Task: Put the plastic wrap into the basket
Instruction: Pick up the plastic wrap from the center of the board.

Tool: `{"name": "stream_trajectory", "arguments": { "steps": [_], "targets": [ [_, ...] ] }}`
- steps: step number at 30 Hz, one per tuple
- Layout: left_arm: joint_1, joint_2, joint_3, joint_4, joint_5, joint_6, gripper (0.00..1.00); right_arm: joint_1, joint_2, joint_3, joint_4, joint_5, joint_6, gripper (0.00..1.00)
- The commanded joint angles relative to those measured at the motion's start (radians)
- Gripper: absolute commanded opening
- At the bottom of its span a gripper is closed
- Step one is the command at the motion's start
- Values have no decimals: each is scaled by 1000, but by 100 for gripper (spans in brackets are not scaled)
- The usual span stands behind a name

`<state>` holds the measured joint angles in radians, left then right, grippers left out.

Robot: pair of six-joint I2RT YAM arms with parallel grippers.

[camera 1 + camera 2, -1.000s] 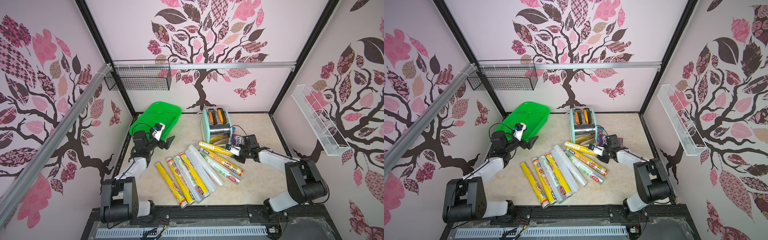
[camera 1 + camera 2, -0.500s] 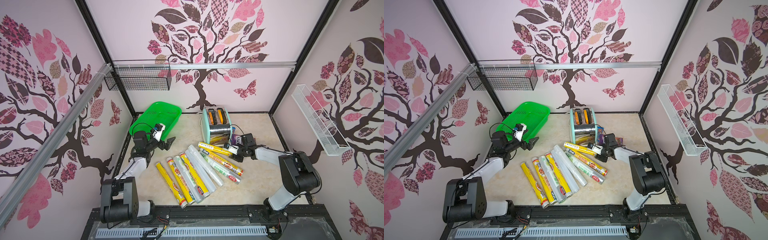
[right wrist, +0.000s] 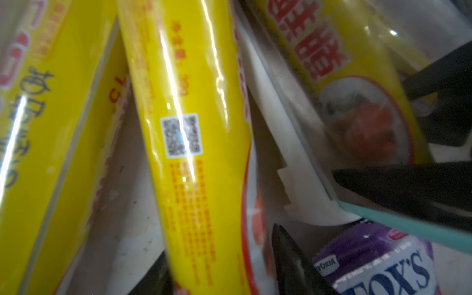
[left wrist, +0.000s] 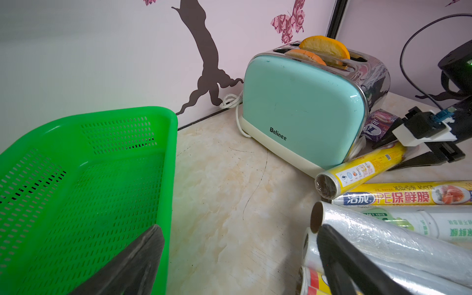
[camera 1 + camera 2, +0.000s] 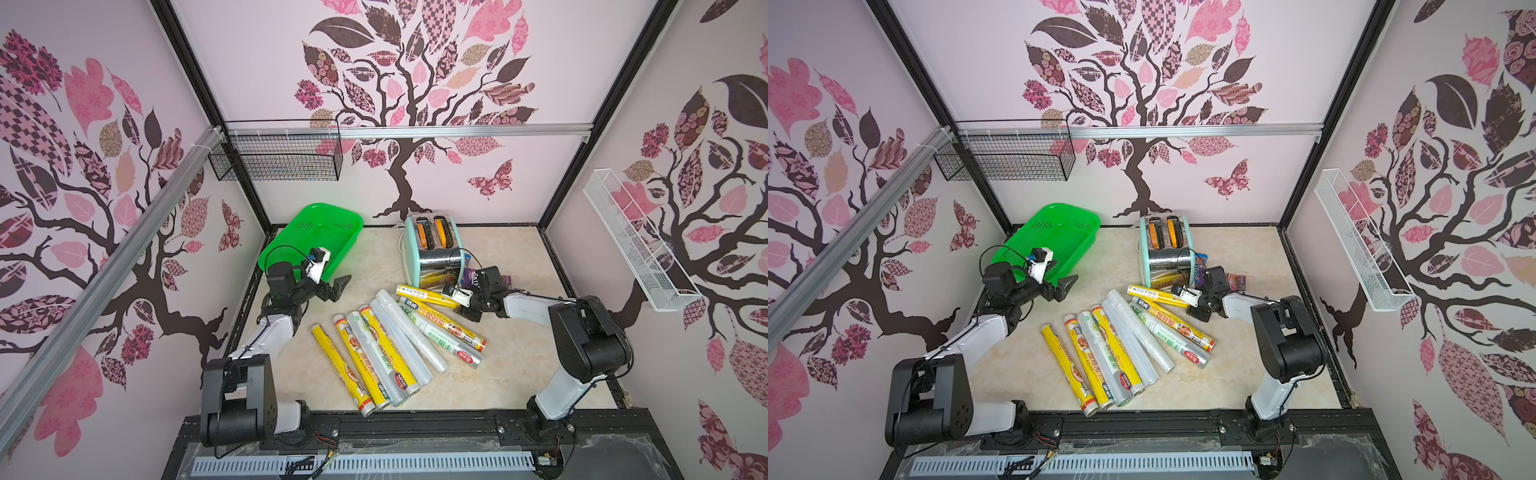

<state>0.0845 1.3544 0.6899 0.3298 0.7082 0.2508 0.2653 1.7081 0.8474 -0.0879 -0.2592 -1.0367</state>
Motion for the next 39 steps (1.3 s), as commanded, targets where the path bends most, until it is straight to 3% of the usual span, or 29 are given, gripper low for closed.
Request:
{"name": "stream_trajectory", "arguments": {
  "steps": [1,13,20,28,32,34,39],
  "targets": [
    [3,-32,-3,-3,-8,-22,98,4,-24,-23,93,16,46,50],
    [3,-49,47,5,-79,-189,98,17,-201,-77,129,-31,141,39],
    [-47,-34,282,-78,-126,-371,98,63,-341,-50,183,-12,331,39],
    [-99,22,438,-97,10,-350,98,134,-381,48,391,55,639,39],
    [-128,66,559,-127,177,-326,98,156,-341,131,460,41,726,39],
    [-139,82,626,-159,204,-318,98,159,-322,179,484,21,766,39],
    [-148,149,732,-104,257,-476,98,178,-279,257,540,-2,843,38]
  ]
}}
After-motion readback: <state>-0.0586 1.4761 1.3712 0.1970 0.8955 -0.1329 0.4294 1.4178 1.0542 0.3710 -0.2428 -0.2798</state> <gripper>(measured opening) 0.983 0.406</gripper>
